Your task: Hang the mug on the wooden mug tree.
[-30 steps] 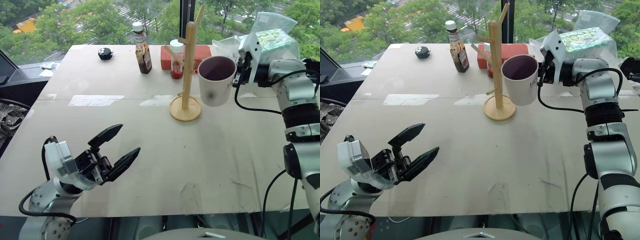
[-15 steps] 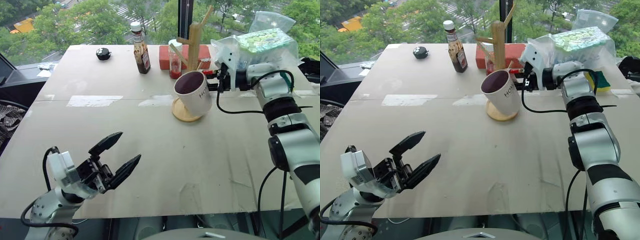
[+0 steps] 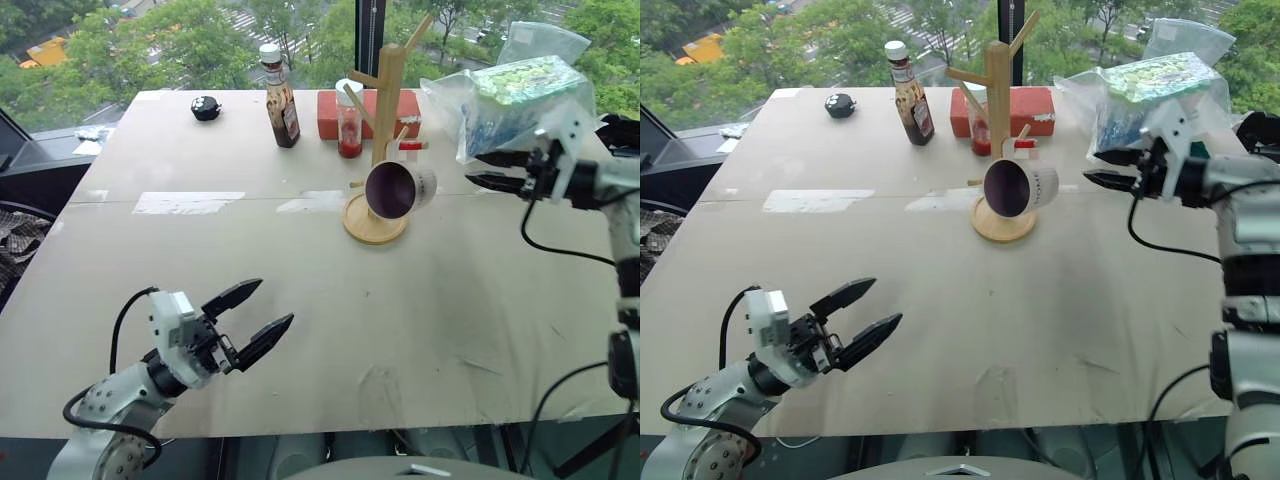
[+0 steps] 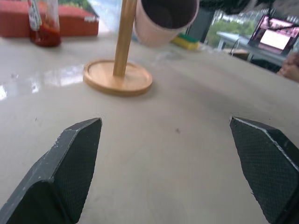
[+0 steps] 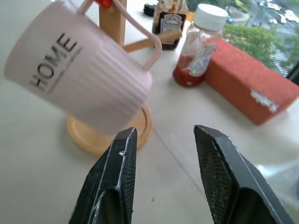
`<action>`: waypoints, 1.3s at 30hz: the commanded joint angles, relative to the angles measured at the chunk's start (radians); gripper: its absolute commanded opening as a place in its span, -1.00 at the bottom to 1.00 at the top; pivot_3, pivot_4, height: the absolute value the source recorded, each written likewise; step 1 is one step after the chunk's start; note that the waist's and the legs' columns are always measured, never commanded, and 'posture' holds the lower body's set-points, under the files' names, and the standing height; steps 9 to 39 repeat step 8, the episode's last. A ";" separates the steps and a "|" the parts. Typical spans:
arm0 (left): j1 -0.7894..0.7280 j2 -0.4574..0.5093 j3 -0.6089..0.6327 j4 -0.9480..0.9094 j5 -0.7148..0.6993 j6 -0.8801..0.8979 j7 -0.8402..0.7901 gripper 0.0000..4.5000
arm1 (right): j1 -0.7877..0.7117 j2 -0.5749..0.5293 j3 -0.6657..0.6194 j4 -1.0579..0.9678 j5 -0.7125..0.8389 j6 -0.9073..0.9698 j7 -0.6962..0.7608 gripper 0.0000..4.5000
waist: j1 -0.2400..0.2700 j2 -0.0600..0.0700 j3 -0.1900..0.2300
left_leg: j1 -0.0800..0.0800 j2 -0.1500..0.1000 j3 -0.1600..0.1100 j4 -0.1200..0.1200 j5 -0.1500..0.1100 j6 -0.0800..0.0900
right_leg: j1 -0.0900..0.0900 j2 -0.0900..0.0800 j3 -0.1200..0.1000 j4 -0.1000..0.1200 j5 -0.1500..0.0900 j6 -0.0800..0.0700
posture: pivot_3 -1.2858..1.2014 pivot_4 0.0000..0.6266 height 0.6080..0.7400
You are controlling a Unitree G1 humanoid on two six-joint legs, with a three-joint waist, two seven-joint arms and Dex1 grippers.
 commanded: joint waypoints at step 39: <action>-0.010 0.079 0.048 0.066 0.033 0.046 -0.018 1.00 | 0.648 -0.017 -0.266 -0.412 0.061 0.026 -0.156 -0.17 | 0.015 0.000 0.001 | 0.002 0.000 -0.001 0.000 0.000 0.000 | 0.003 0.001 0.000 -0.002 0.000 0.000 | 0.03 -0.52 1.00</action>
